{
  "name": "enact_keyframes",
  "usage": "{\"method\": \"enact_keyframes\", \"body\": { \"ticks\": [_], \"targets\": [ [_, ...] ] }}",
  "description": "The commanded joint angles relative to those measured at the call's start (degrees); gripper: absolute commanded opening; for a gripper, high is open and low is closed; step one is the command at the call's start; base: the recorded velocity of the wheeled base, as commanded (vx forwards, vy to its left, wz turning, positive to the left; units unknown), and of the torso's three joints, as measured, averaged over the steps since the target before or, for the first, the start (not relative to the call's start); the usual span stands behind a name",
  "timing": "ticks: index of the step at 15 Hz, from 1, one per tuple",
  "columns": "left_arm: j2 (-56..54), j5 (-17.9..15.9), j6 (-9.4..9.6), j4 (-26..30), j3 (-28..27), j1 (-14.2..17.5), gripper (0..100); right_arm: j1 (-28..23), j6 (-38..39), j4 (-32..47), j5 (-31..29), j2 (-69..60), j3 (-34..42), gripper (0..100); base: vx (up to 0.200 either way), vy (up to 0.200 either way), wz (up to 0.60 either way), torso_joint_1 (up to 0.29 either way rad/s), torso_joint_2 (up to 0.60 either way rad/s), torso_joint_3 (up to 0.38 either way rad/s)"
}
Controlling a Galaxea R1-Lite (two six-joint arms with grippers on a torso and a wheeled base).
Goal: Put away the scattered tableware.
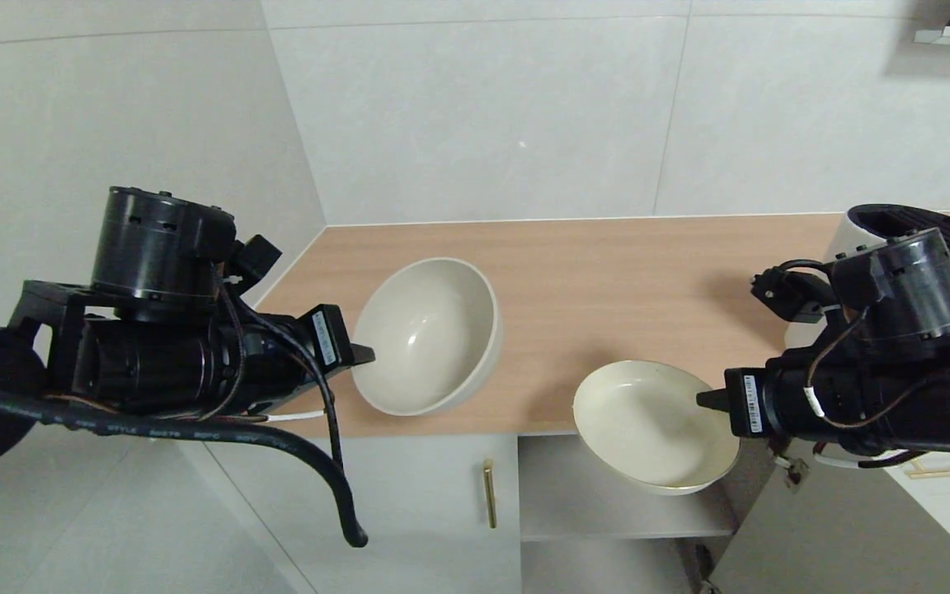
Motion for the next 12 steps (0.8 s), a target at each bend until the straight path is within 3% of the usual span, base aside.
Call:
{"method": "enact_keyframes", "body": {
  "ticks": [1, 12],
  "targets": [
    [0.14, -0.02, 0.0, -0.02, 0.01, 0.0, 0, 0.08, -0.05, 0.0, 0.02, 0.07, 0.01, 0, 0.0, 0.0, 0.0, 0.0, 0.0, 0.0],
    [0.58, -0.11, 0.0, -0.02, 0.1, 0.0, 0, -0.01, 0.03, -0.09, -0.5, 2.26, -0.08, 0, 0.0, 0.0, 0.0, 0.0, 0.0, 0.0]
  ]
}}
